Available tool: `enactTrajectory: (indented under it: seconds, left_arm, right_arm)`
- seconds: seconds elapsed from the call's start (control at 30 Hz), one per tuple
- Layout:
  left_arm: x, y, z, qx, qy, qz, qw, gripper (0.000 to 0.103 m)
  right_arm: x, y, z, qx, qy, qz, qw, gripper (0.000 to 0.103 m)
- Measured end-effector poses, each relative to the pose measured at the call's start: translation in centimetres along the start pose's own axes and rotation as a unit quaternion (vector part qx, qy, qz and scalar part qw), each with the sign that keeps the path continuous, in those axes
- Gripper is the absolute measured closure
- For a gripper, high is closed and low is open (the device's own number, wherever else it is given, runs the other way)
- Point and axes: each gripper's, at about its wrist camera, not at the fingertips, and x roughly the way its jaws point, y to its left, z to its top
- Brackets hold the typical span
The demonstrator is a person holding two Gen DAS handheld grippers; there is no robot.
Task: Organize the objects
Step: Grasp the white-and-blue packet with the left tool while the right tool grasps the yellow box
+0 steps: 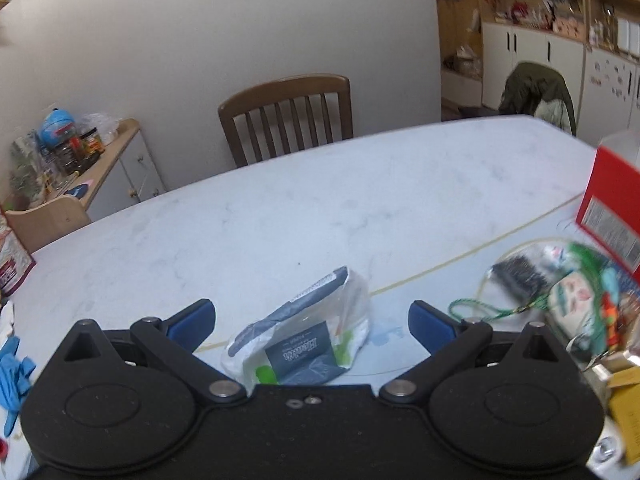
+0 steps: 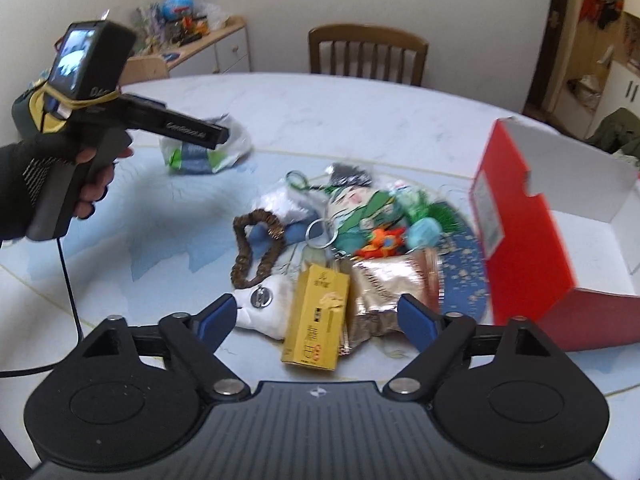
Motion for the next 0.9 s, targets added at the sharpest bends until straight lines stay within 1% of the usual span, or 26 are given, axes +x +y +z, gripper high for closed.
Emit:
enactTrajectory:
  seconds: [0.07, 0.1, 0.13, 0.23, 0.3, 0.47, 0.57, 0.6, 0.63, 0.67, 0.73, 0.8, 0.9]
  left_arm:
    - [0.7, 0.1, -0.3, 0.013, -0.002, 0.013, 0.9998, 0.001]
    - [1.0, 0.2, -0.4, 0.013, -0.002, 0.014, 0.9998, 0.002]
    - [1.3, 0.4, -0.4, 0.012, 0.000, 0.010, 0.9999, 0.004]
    - [2.3, 0.8, -0.6, 0.016, 0.007, 0.003, 0.9998, 0.006]
    - [2.7, 0.8, -0.7, 0.022, 0.011, 0.002, 0.9997, 0.010]
    - [3.7, 1.6, -0.9, 0.007, 0.021, -0.001, 0.9998, 0.025]
    - [3.7, 1.7, -1.1, -0.001, 0.020, -0.003, 0.9998, 0.033]
    - [3.7, 1.8, -1.2, -0.003, 0.018, -0.002, 0.9998, 0.035]
    - [3.7, 1.8, -1.2, -0.005, 0.016, -0.003, 0.9998, 0.039]
    - [3.6, 1.8, -1.3, -0.008, 0.015, -0.004, 0.9998, 0.040]
    - [3.4, 1.9, -1.4, -0.013, 0.012, -0.006, 0.9998, 0.046]
    - [3.1, 2.0, -1.4, -0.017, 0.009, -0.007, 0.9998, 0.055]
    - [2.7, 1.8, -1.5, -0.016, 0.010, -0.006, 0.9998, 0.067]
  right_arm:
    - [1.0, 0.0, 0.0, 0.000, 0.008, 0.008, 1.000, 0.023]
    - [1.5, -0.1, 0.0, 0.002, 0.013, 0.010, 1.000, 0.029]
    - [2.0, -0.2, 0.1, 0.004, 0.018, 0.013, 1.000, 0.037]
    - [2.9, -0.7, 0.0, 0.018, 0.027, 0.013, 0.999, 0.043]
    - [3.1, -1.0, 0.0, 0.025, 0.033, 0.014, 0.999, 0.045]
    - [3.6, -1.1, 0.0, 0.032, 0.036, 0.015, 0.999, 0.045]
    - [3.7, -0.7, 0.2, 0.030, 0.039, 0.019, 0.999, 0.045]
    - [3.7, -0.5, 0.2, 0.027, 0.038, 0.020, 0.999, 0.051]
    - [3.8, -0.3, 0.3, 0.027, 0.040, 0.019, 0.999, 0.055]
    - [3.8, -0.3, 0.3, 0.027, 0.041, 0.015, 0.999, 0.057]
    - [4.0, -0.4, 0.3, 0.033, 0.046, 0.010, 0.998, 0.066]
    - [4.0, -0.6, 0.3, 0.039, 0.046, 0.005, 0.998, 0.071]
    - [4.0, -0.8, 0.3, 0.041, 0.047, 0.007, 0.998, 0.073]
